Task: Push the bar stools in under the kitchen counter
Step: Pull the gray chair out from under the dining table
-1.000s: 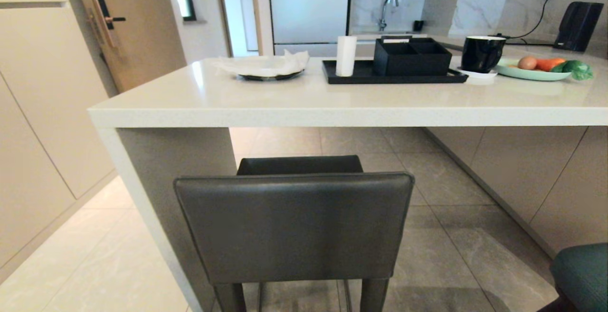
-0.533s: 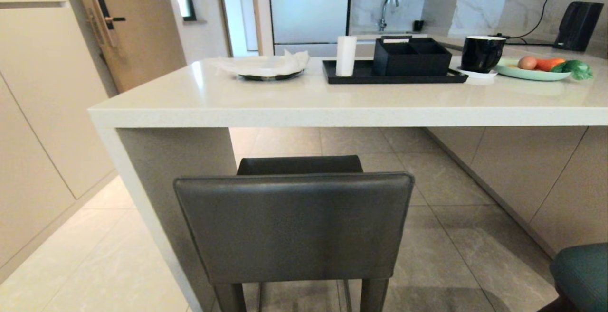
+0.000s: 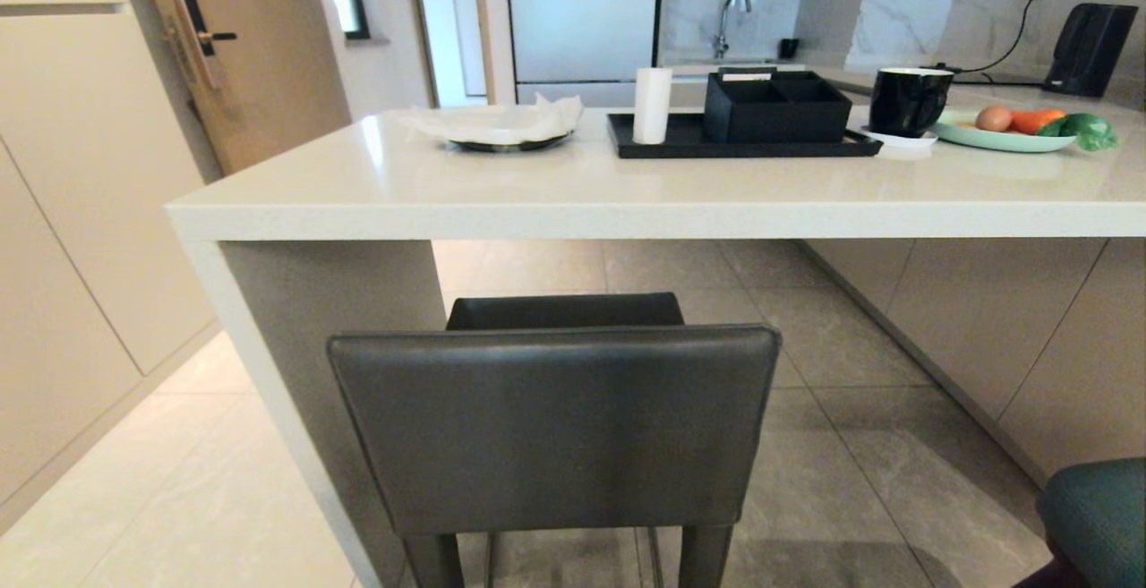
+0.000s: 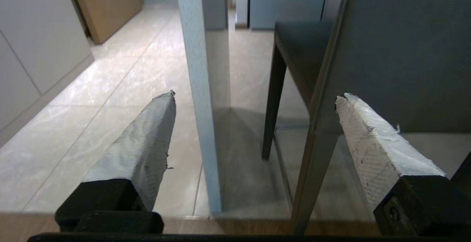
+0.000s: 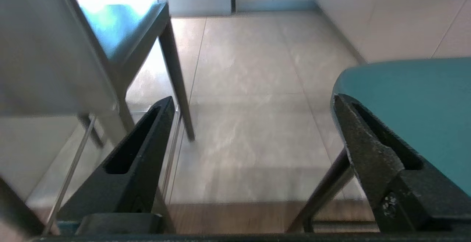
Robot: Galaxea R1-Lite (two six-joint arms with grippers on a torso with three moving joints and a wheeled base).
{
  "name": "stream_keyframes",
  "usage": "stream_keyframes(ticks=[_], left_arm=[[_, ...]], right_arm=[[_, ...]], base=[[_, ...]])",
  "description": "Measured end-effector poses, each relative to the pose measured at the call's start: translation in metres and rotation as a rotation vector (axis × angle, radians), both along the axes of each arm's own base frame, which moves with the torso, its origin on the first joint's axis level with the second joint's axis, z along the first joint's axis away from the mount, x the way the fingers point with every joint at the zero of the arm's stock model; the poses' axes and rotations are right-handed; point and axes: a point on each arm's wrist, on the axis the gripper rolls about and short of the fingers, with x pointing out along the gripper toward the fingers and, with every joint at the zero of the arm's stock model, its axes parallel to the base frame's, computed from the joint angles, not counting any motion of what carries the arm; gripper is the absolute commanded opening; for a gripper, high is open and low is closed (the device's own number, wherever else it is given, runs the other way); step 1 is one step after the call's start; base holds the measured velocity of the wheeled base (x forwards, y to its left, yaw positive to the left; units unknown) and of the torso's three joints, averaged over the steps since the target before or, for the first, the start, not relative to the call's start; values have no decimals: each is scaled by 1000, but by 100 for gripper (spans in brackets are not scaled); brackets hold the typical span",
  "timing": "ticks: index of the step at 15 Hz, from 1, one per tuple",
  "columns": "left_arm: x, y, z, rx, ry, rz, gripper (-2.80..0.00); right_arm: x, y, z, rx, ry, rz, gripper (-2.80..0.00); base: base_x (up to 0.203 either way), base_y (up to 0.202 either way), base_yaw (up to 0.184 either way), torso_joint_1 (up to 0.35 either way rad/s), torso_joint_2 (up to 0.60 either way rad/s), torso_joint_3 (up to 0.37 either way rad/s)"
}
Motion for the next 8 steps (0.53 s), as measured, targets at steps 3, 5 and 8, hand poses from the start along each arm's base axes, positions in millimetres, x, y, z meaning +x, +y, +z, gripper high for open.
stream_keyframes(ticks=[3,5,8], left_arm=[[1,-1,13,11,17,-36,0],[5,-1,41,5,0,-84,0],[34,-4,81,-65,24,-196,0]], right_arm=[[0,0,27,11,-2,25,0],[10,1,54,26,23,49,0],[49,3,91,64,68,127,0]], base=[[0,0,0,0,0,0],[0,0,0,0,0,0],[0,0,0,0,0,0]])
